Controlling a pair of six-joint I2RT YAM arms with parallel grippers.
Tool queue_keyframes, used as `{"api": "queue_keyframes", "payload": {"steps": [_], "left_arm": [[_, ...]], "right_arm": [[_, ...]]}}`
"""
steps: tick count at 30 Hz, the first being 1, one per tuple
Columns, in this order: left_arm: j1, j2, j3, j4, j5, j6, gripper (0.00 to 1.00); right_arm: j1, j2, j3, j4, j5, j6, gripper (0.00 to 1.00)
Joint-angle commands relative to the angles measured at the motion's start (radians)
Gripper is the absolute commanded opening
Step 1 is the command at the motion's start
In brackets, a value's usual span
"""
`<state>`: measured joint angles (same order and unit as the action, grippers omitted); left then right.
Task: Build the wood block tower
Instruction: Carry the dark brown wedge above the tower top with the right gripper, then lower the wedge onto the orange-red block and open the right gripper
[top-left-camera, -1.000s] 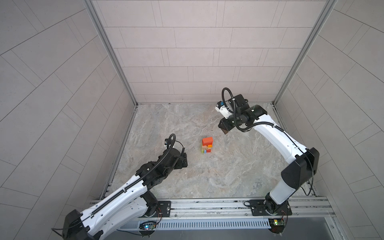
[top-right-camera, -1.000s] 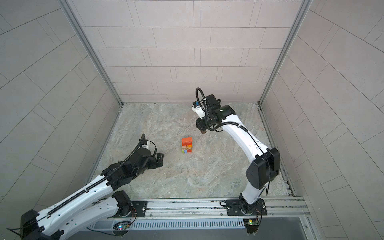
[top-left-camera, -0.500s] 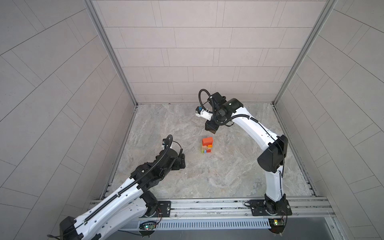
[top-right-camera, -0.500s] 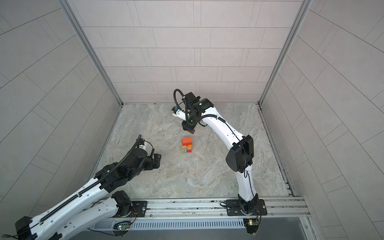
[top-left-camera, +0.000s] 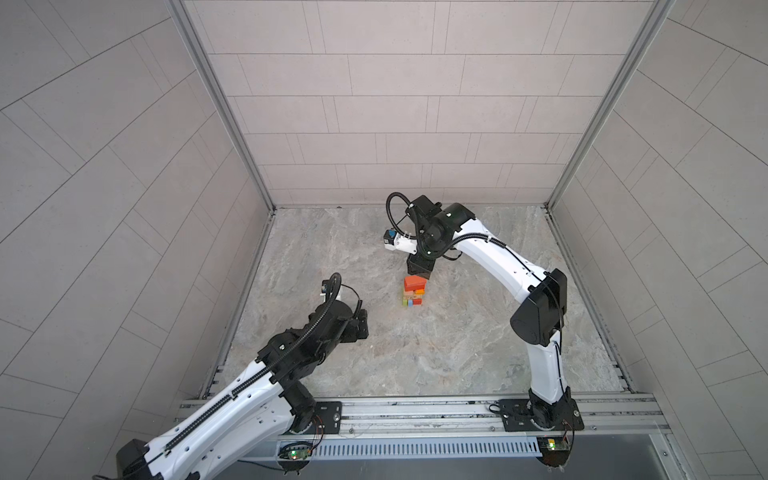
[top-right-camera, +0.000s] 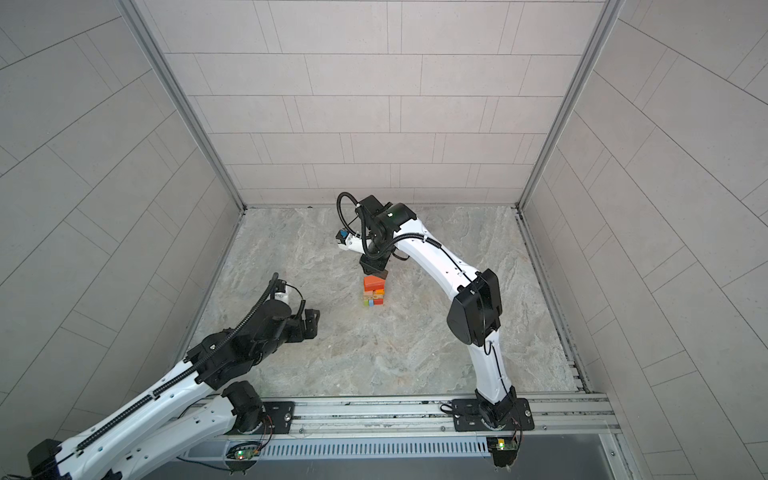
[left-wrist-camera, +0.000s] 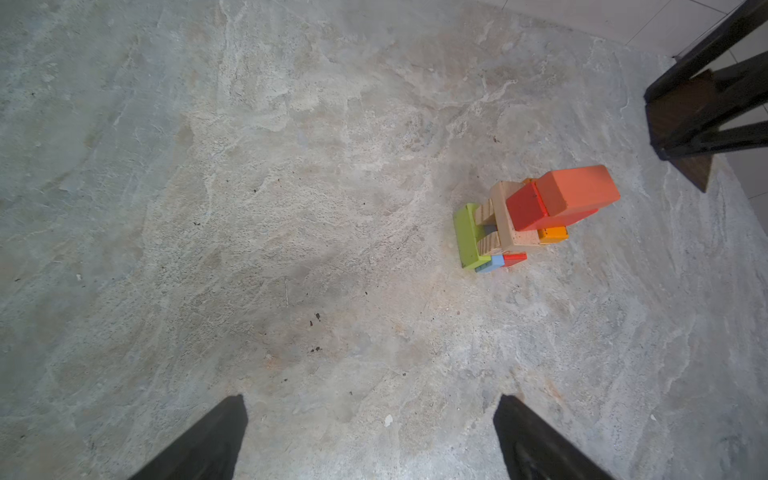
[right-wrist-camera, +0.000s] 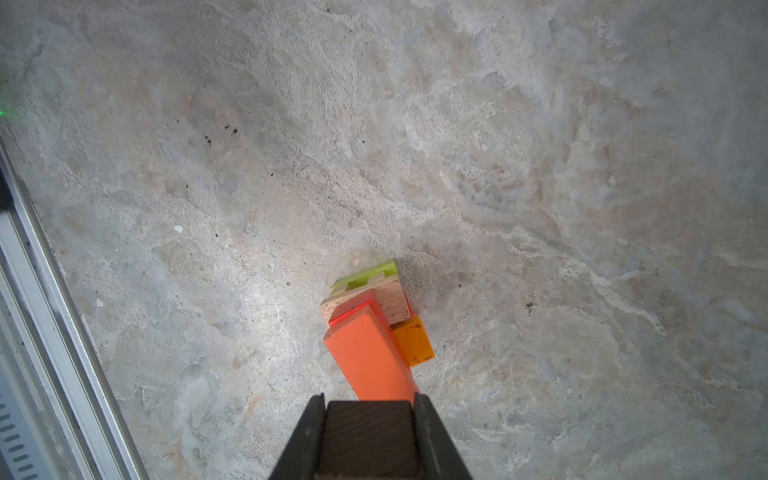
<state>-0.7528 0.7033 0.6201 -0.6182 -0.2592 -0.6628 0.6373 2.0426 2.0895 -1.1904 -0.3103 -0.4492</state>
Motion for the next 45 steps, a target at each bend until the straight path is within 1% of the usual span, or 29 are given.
{"api": "queue_keyframes", "payload": {"steps": [1,14,23,35,40,45], "left_arm": [[0.008,0.01,0.006,0.003,-0.015,0.011,1.0],[0.008,0.005,0.003,0.0,-0.025,0.011,1.0],[0.007,0.004,0.0,-0.001,-0.028,0.009,1.0],[0.007,0.007,-0.002,0.0,-0.028,0.009,1.0],[0.007,0.01,-0.006,0.006,-0.028,0.01,1.0],[0.008,0.012,-0.005,0.005,-0.028,0.011,1.0]], "right_arm": [[0.02,0.011,-0.014,-0.013,-0.007,-0.035,0.23],[0.029,0.059,-0.008,0.009,-0.012,-0.043,0.25],[0.03,0.1,0.047,-0.015,-0.011,-0.051,0.29],[0.032,0.111,0.058,-0.018,0.009,-0.057,0.37],[0.03,0.105,0.052,-0.009,0.01,-0.046,0.49],[0.03,0.099,0.046,-0.003,0.018,-0.045,0.56]]}}
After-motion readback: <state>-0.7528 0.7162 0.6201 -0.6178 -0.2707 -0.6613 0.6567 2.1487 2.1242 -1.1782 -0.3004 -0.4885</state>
